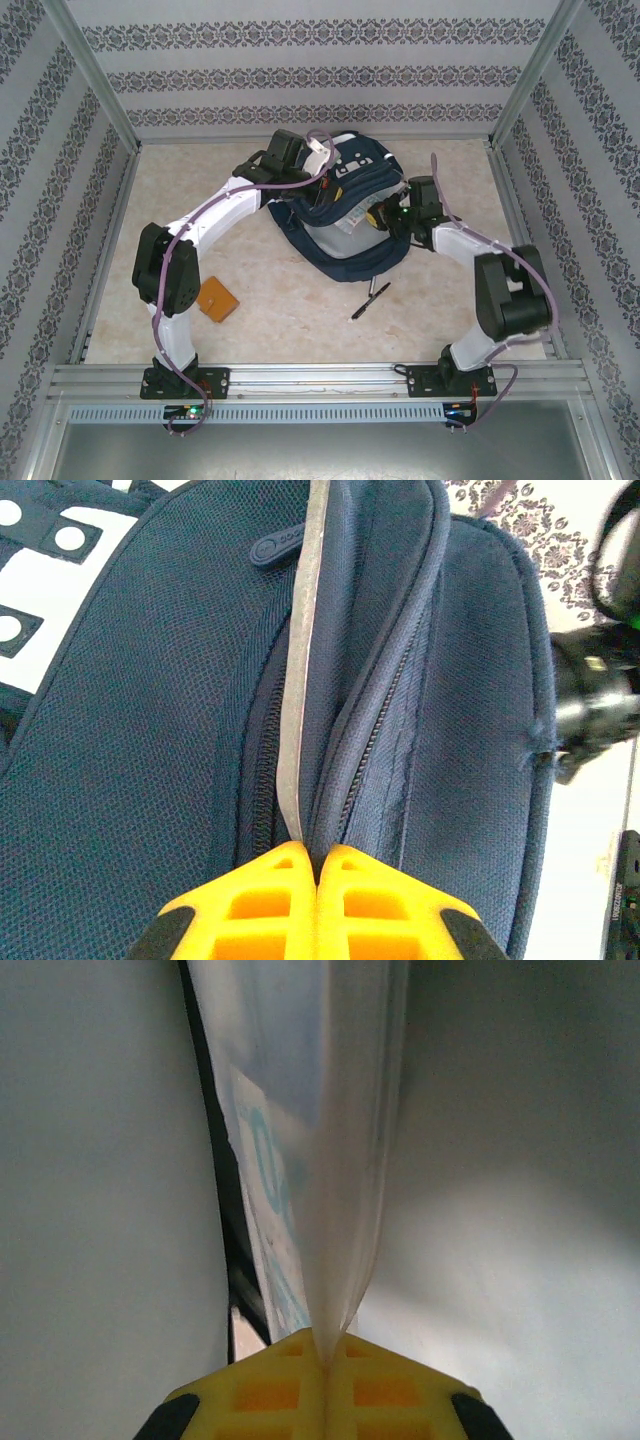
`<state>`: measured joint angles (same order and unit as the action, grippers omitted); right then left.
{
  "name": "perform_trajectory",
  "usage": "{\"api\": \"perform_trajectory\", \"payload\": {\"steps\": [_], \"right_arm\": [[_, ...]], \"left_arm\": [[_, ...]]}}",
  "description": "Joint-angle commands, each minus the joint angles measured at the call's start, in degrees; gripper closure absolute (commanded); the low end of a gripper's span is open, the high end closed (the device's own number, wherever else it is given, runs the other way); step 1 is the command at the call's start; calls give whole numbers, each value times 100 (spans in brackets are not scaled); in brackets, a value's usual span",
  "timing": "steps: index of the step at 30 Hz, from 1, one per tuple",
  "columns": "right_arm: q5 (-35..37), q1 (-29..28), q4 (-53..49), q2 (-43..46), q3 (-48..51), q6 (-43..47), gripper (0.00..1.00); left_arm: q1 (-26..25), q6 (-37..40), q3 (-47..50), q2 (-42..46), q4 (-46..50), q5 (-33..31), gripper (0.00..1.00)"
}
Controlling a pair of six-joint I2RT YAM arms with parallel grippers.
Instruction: Pack books, pencil case, and school supplies into a backpack
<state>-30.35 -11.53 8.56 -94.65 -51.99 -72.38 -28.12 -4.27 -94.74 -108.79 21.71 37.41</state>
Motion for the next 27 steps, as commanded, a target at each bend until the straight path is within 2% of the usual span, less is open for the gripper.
{"api": "perform_trajectory", "payload": {"steps": [1, 4, 10, 19, 22, 24, 27], "right_arm": [[511, -166, 1592, -479, -404, -541, 100], [647, -304, 2374, -1045, -578, -850, 100], [1135, -742, 2949, -1871, -1078, -759, 100], [699, -1078, 3009, -3086, -2193, -1103, 96], [298, -1113, 3052, -3373, -2454, -1188, 87], [286, -1119, 3051, -3318, -2350, -1191, 75], [363, -1043, 2746, -2993, -2046, -1045, 63]], "left_arm": [[-105, -247, -320, 298, -455, 337, 100], [-116, -287, -582, 269, -493, 320, 100], [-193, 217, -1384, 112, 82, 126, 100], [-192, 411, -1513, 163, 35, 158, 100], [-193, 465, -1431, 220, 17, 96, 100], [-185, 562, -1302, 284, 2, 14, 100], [-71, 542, -1091, 356, -1, -207, 100]]}}
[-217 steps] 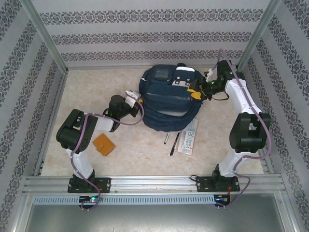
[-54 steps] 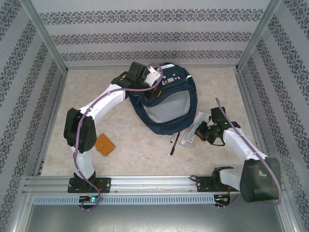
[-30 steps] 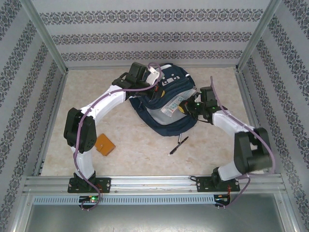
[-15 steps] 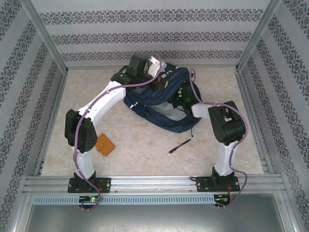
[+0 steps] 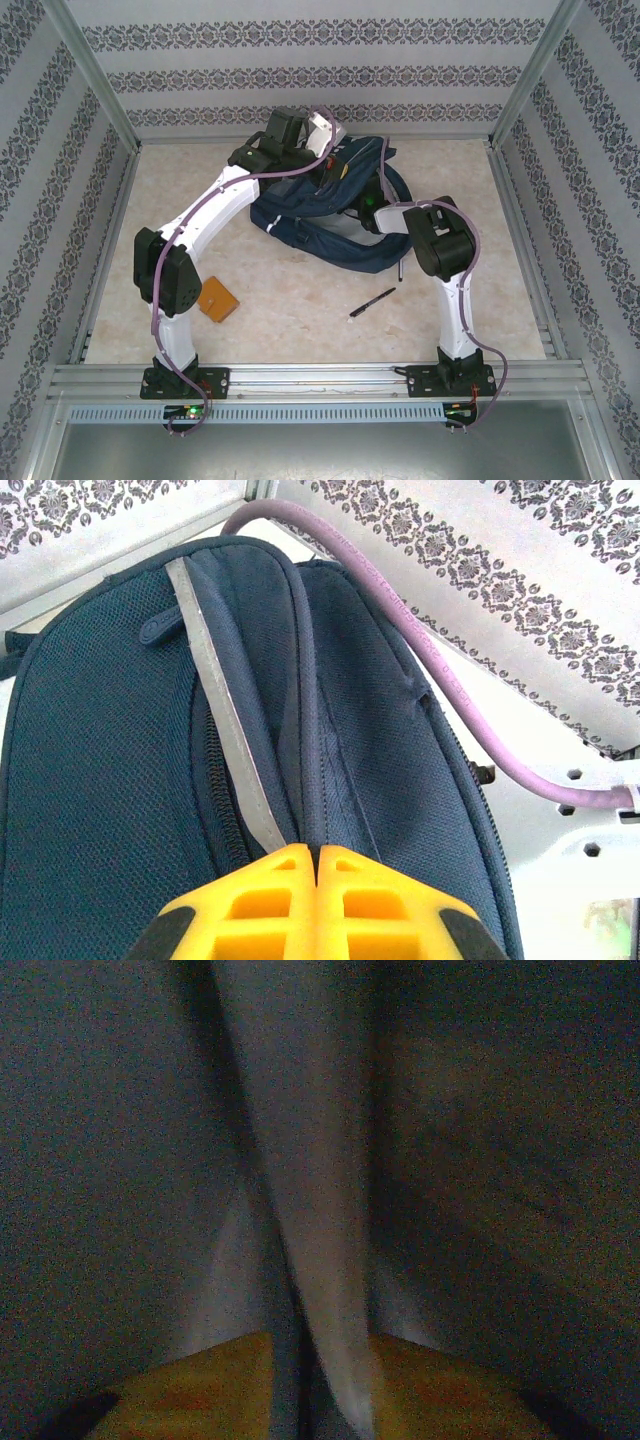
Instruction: Pack books, pencil case, and school supplies into a backpack
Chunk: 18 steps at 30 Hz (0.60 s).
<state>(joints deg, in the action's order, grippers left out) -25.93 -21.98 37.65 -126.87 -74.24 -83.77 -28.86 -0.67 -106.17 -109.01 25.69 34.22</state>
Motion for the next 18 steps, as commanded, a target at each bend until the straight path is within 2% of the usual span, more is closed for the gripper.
{"api": "perform_trajectory", "payload": {"steps": [1, 4, 6, 12, 18], "right_arm": [[-89, 47, -271, 341, 272, 133, 59], [-288, 194, -568, 667, 491, 244, 47], [-383, 291, -759, 892, 694, 271, 44], [-602, 588, -1367, 1670, 1325, 501, 44], [-1080, 867, -1440, 2396, 1990, 657, 49]], "left_arm": [[35, 201, 98, 388, -360, 35, 100], [112, 353, 254, 429, -324, -105, 100], [193, 290, 381, 451, -407, -115, 100], [433, 197, 653, 484, -543, -149, 100], [530, 269, 937, 587, -645, -198, 100]]}}
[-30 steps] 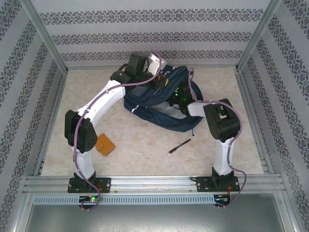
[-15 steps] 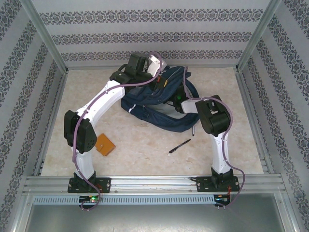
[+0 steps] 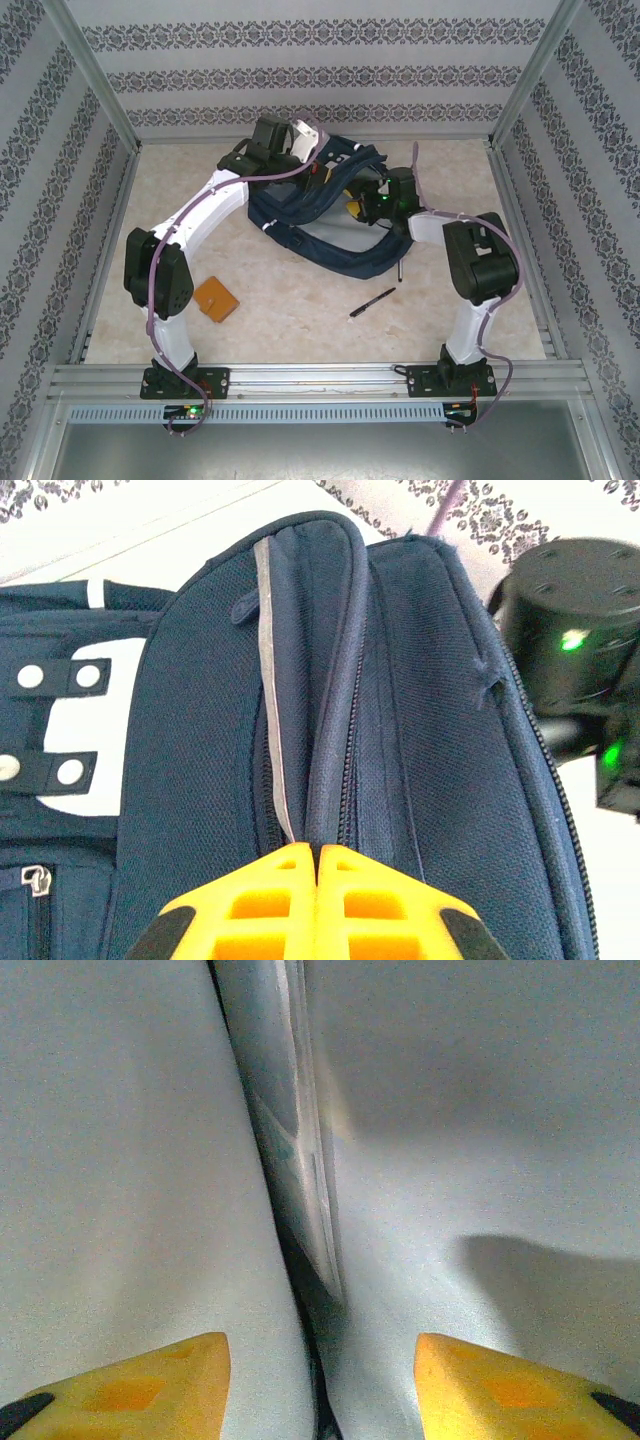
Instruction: Pack books, pencil case, and school supplies into a backpack
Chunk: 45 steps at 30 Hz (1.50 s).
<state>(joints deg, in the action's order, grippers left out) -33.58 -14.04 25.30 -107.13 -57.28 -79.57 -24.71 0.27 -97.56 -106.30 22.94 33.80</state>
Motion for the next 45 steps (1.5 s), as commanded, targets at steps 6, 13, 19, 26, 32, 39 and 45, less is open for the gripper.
{"api": "perform_trajectory", "payload": {"steps": [6, 13, 19, 26, 32, 39, 45], "right_arm": [[-213, 248, -1058, 1614, 1104, 1387, 45], [308, 4, -2530, 3218, 1664, 3738, 45], [950, -676, -2657, 4528, 2363, 5378, 42], [971, -1613, -3156, 5045, 2125, 6476, 42], [784, -2923, -4128, 3612, 548, 7337, 39], [-45, -3636, -4407, 854, -1671, 6608, 38], [-679, -3790, -5293, -1133, -3498, 6414, 41]], "left_arm": [[114, 245, 496, 303, -540, -257, 100], [137, 321, 1001, 148, -796, -51, 100], [214, -98, 1241, 288, -282, -67, 65], [259, -2097, 2194, 1313, 455, -1108, 47], [863, -3478, 2987, 2341, 2219, -2166, 43], [2753, -4142, 4565, 3669, 2971, -2482, 43], [2991, -4722, 5228, 4169, 2919, -2493, 54]]}}
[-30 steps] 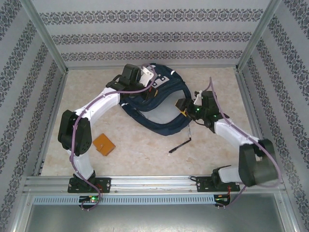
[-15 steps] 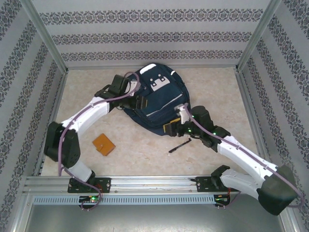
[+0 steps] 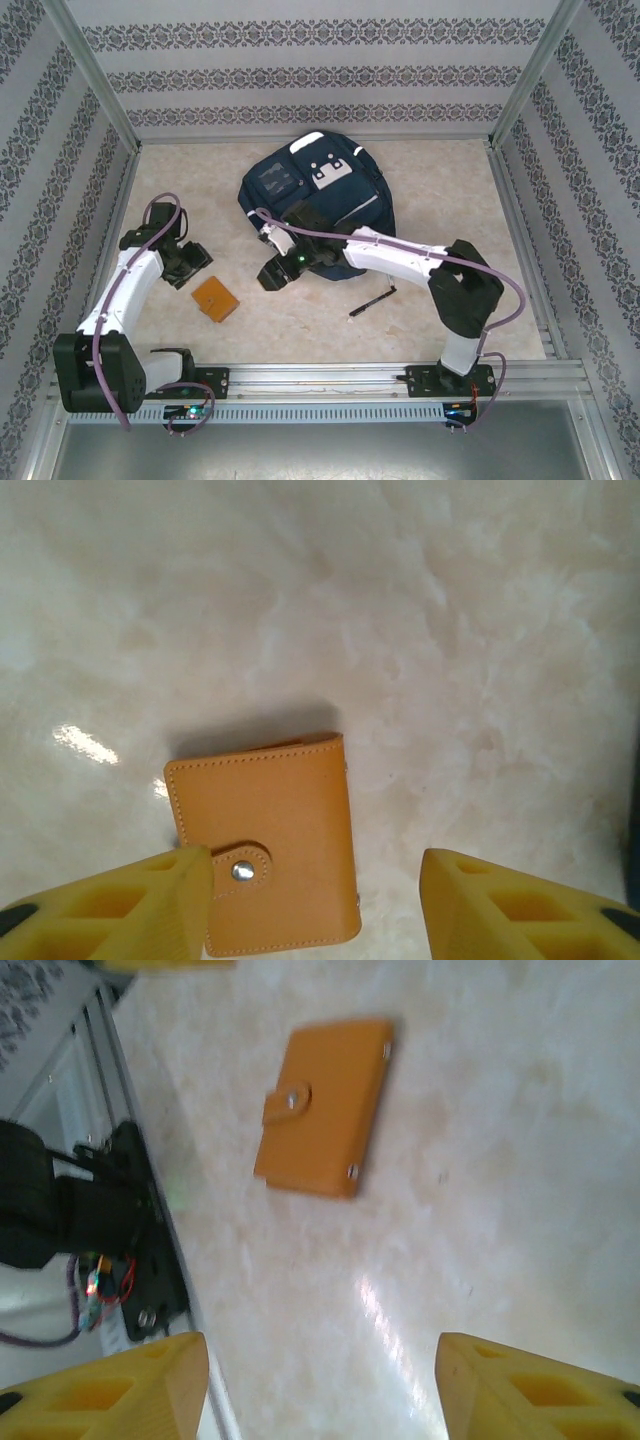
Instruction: Pack books, pencil case, and school supplies into a backpack
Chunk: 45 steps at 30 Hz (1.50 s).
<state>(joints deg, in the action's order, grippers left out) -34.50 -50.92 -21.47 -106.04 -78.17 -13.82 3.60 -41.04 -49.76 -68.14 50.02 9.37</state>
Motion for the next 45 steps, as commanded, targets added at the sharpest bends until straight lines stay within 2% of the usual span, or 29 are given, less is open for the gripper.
{"api": "perform_trajectory", "payload": {"steps": [1, 6, 13, 24, 30, 33, 35, 37, 41, 45], "right_arm": [[-790, -124, -934, -1820, -1988, -231, 42], [-1130, -327, -1306, -2682, -2957, -328, 43], [-1006, -393, -1734, -3200, -3517, -364, 43], [-1597, -410, -2783, -4412, -5003, -313, 48], [-1778, -428, -2927, -4592, -5235, -278, 60], [-1874, -437, -2916, -4584, -5254, -238, 82], [-1848, -436, -2923, -4514, -5216, -194, 93], [-1719, -424, -2904, -4341, -5106, -160, 97], [-1520, -252, -2470, -3645, -4360, -456, 100], [-1285, 117, -1392, -2438, -2995, -1137, 100]], "left_arm": [[267, -792, 704, 236, 128, -5, 64], [370, -1110, 1038, -130, 13, -141, 76], [370, -1231, 1339, -288, -428, -56, 77], [370, -1345, 1735, -582, -1008, 333, 81], [370, -1288, 1711, -462, -961, 439, 82], [370, -1269, 1674, -433, -968, 519, 82], [370, -1200, 1602, -388, -935, 559, 80], [370, -1074, 1416, -254, -816, 516, 73], [370, -573, 797, 270, -633, 269, 57], [317, 200, 114, 597, -994, 461, 51]]}}
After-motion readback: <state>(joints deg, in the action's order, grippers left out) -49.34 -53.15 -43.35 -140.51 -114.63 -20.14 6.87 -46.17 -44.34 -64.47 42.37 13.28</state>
